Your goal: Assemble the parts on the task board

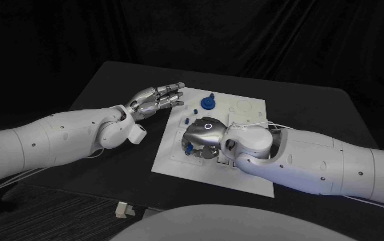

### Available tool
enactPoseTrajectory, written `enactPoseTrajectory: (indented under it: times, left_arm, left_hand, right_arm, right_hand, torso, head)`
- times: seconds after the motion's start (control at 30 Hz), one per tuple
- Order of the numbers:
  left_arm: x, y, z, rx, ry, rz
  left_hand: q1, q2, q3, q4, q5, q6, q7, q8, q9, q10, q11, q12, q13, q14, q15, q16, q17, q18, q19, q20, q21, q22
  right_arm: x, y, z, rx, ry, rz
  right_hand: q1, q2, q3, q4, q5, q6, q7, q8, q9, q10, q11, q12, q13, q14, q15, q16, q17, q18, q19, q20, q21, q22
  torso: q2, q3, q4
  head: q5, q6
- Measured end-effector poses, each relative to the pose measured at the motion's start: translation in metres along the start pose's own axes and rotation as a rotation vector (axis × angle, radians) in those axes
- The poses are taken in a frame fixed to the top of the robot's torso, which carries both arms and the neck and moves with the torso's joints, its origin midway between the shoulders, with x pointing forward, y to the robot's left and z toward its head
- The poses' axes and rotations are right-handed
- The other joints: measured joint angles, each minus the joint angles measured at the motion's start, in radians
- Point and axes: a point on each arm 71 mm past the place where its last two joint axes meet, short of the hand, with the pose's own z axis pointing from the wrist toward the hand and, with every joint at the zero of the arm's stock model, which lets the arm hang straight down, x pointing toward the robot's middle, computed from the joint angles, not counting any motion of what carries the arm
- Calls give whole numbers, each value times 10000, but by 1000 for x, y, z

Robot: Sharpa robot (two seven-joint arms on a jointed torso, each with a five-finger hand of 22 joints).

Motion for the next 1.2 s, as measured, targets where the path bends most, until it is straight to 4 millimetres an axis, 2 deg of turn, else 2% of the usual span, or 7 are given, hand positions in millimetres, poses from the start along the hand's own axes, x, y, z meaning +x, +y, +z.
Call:
enactPoseTrajectory:
  times: [0.7, 0.8, 0.87, 0.97, 1.03, 1.13, 1.2]
  left_arm:
    - [1, 1, 0, -65, 35, -28]
    - [1, 1, 0, -72, 40, -33]
    - [1, 1, 0, -77, 46, -37]
    - [1, 1, 0, -86, 50, -41]
    - [1, 2, 0, -97, 50, -43]
    - [0, 2, 0, -109, 51, -45]
    - [0, 3, 1, -122, 49, -46]
  left_hand:
    - [39, 39, 27, -27, -1, 0, 0, 0, 0, 0, 0, 0, 0, 0, 0, 0, 0, 7, 0, 0, 0, -10]
    - [36, 41, 44, -11, -1, 0, 0, 0, 0, 0, 0, 0, 0, 0, 0, 0, 0, 7, 0, 0, 0, -21]
    - [-1, 78, 55, 1, -1, 0, 0, 0, -1, 0, 0, 0, 0, 0, 0, 0, 0, 8, 0, 0, 0, -28]
    - [-1, 78, 55, 1, -1, 0, 0, 0, -1, 0, 0, 0, 0, 1, 0, 0, 0, 8, 0, 0, 0, -28]
    - [-1, 78, 55, 1, -1, 0, 0, 0, -1, 0, 0, 0, 0, 0, 0, 0, 0, 8, 0, 0, 0, -28]
    - [-1, 78, 55, 1, -1, 0, 0, 0, -1, 0, 0, 0, 0, 1, 0, 0, 0, 8, 0, 0, 0, -27]
    - [-1, 78, 55, 1, -1, 0, 0, 0, -1, 0, 0, 0, 0, 1, 0, 0, 0, 10, 0, 0, 0, -27]
  right_arm:
    - [7, 1, 5, 41, 64, 102]
    - [8, 1, 5, 50, 52, 108]
    - [8, 1, 5, 73, 46, 110]
    - [10, 0, 4, 140, 84, 130]
    - [12, 0, 2, 196, 127, 149]
    - [12, -3, 1, 290, 146, 150]
    - [13, -5, -1, 361, 150, 152]
  right_hand:
    - [-12, -13, 43, -44, -1, -55, 56, -107, -1, 1, -2, -25, -11, 0, 0, -40, -54, -1, -36, -35, -81, 7]
    - [-50, -45, 83, -83, -78, -280, 121, -252, -36, 1, -2, -77, -9, -36, 36, -80, -106, -1, -112, 41, -201, 6]
    - [-264, -82, 141, -79, -299, -675, 133, -511, -132, -95, -156, -256, -9, -111, 112, -169, -189, -1, -234, 90, -355, 6]
    - [-650, -225, 78, 65, -855, -1495, 58, -906, -351, -1054, 27, -741, -64, -216, 216, -303, -399, -2, -346, 201, -635, 6]
    - [-835, -242, -124, 106, -1235, -2203, -289, -929, -551, -1803, 153, -1042, -91, -274, 158, -395, -563, -1, -416, 200, -831, 6]
    - [-963, -110, -703, 82, -1628, -2765, -393, -929, -792, -2803, 210, -1288, -91, -324, 108, -466, -721, 0, -474, 171, -1117, 5]
    - [-964, -102, -1409, 320, -1897, -3340, -699, -929, -1007, -3584, 217, -1330, -86, -443, 134, -595, -860, 13, -491, 169, -1363, 5]
  torso:
    - [8, 0, -5]
    - [9, 0, -3]
    - [9, 0, 2]
    - [8, 0, 4]
    - [8, 0, 5]
    - [7, 0, 5]
    - [7, 0, 5]
  head:
    - [13, 0]
    - [1, 0]
    - [-5, 0]
    - [-12, 0]
    - [-15, 0]
    - [-45, 0]
    - [-82, 0]
